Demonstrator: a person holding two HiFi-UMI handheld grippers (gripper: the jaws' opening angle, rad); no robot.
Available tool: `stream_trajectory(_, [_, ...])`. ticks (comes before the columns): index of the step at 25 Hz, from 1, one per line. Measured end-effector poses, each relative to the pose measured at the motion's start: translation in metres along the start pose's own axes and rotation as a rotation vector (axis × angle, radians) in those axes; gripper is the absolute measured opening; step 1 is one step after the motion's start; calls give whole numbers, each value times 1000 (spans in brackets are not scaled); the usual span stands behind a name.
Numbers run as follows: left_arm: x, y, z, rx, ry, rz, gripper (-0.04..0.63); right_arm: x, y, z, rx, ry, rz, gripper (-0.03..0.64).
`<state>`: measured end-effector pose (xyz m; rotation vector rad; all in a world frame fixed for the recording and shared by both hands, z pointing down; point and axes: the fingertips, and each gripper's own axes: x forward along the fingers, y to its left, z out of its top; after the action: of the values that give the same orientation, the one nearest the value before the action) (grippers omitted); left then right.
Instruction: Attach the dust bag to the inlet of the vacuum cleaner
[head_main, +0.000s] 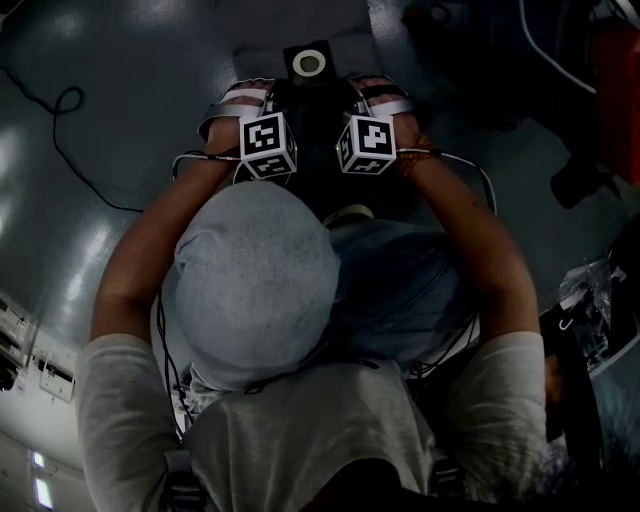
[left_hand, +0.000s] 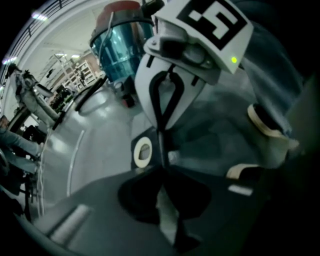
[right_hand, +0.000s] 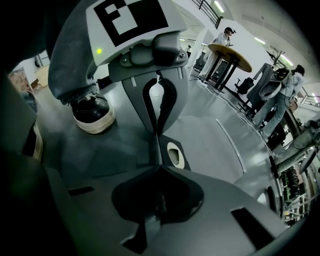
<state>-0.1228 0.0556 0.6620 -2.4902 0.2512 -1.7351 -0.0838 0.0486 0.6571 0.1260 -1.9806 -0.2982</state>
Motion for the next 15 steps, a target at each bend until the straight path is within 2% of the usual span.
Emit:
stream_trajectory(5, [-28, 19, 8, -12, -5, -32, 15, -15, -13, 8, -17, -19, -29, 19])
stream_trajectory(7, [-35, 26, 9, -15, -1, -37, 15, -18, -18, 9, -29, -16, -49, 82])
stream_trajectory(8, [-39, 29, 9, -15, 2, -39, 15, -20, -21, 10, -32, -17, -62, 90])
stream_trajectory(15, [-63, 48, 14, -20, 20, -65, 15, -45, -53, 23, -10, -46, -159, 99])
